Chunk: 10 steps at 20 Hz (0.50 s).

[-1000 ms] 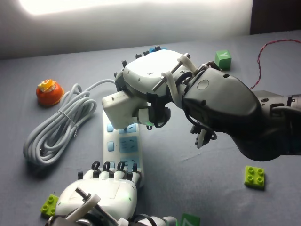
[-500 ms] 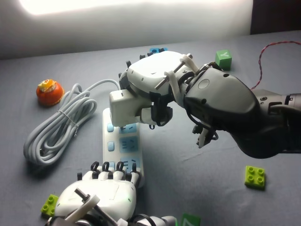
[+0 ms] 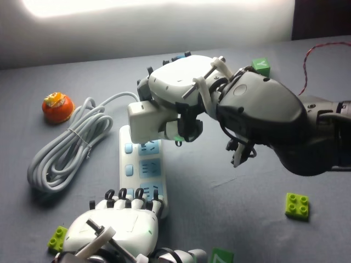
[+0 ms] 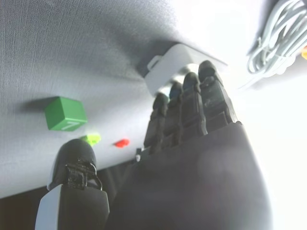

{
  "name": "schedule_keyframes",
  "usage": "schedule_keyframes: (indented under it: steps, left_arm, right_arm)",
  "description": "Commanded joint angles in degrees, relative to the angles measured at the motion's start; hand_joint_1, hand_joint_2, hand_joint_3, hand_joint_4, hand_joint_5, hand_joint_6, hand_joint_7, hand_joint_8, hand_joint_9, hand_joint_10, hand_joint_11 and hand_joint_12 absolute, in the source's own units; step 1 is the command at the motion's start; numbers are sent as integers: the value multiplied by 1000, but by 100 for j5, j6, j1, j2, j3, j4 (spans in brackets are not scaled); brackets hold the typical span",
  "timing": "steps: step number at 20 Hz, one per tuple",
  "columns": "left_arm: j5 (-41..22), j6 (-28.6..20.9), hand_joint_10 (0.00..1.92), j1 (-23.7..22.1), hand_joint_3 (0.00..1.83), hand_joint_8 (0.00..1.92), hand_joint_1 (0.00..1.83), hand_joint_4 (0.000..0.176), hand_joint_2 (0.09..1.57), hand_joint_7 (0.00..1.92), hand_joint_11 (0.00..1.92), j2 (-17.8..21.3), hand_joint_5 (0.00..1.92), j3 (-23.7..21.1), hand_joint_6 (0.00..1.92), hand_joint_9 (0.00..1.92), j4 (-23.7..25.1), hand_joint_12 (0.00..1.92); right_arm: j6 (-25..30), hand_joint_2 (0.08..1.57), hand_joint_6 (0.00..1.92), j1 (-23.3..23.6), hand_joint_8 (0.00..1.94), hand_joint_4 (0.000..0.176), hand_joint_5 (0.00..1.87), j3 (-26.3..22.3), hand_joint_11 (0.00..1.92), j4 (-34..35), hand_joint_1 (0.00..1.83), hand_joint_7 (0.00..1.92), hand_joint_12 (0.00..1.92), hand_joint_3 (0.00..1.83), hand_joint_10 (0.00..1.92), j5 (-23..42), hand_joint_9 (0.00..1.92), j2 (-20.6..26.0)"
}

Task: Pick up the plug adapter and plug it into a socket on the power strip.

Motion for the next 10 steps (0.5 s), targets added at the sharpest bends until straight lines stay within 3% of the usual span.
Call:
schedule_keyframes:
  steps: [1,3,6,10]
  left_arm:
    - [-288,-6,3,7,0,2,39,0,1219,18,37,48,57,-2,2,12,255,56]
    - [-293,-6,0,5,4,1,31,0,1215,53,1,49,92,-3,3,45,255,227]
    - [-299,-8,3,6,1,2,36,0,1222,47,0,49,83,-6,2,38,255,174]
    - [-299,-8,0,16,4,2,0,0,1232,6,0,49,37,-8,3,0,255,3]
  right_arm:
    - [-1,1266,1302,110,1451,0,569,0,734,-268,1197,839,1627,2,1367,241,799,37]
    - [-6,1278,1345,119,1472,0,547,0,681,-268,1190,824,1674,0,1388,227,755,52]
    - [-16,1233,1234,113,1415,0,671,0,683,-268,1212,863,1663,0,1386,196,745,49]
    - [-82,1282,1311,120,1521,0,561,1,667,-268,1188,805,1709,0,1457,191,738,-4]
